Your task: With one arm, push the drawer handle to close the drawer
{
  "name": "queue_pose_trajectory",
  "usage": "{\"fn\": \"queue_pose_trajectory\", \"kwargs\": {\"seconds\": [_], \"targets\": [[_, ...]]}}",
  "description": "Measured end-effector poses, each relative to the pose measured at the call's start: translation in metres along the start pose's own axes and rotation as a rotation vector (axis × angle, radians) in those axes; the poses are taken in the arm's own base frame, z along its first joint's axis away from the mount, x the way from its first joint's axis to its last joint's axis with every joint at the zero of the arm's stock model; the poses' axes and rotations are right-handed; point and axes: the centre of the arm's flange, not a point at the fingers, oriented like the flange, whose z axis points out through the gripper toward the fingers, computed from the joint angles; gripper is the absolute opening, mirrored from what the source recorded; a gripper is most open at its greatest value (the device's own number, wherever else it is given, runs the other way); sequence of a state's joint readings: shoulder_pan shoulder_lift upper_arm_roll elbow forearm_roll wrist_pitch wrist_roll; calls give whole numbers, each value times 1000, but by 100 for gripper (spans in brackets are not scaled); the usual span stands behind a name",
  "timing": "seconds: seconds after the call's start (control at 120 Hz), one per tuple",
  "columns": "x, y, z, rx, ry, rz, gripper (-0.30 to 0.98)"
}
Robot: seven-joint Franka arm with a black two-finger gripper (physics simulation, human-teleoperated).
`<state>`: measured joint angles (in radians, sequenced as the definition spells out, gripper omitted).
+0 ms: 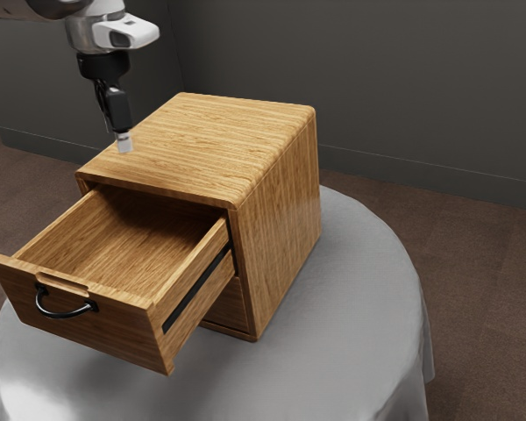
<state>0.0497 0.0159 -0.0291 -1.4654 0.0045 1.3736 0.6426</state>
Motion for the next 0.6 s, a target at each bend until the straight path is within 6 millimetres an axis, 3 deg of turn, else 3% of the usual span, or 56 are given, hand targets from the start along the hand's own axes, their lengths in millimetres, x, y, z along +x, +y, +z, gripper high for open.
{"fn": "queue_pose_trajectory", "kwargs": {"seconds": [0.167, 0.217, 0.25, 0.292, 0.367, 0.433, 0.542, 0.6], "targets": [[-1, 1, -4, -9, 16, 47, 68], [-16, 11, -45, 46, 84, 57, 68], [-36, 27, -81, 87, 145, 64, 68], [-55, 52, -111, 117, 195, 82, 69], [-93, 91, -133, 124, 204, 79, 68], [-133, 116, -117, 97, 157, 22, 69], [-162, 138, -49, 16, 33, -86, 69], [-185, 146, -23, -2, 6, -169, 69]]}}
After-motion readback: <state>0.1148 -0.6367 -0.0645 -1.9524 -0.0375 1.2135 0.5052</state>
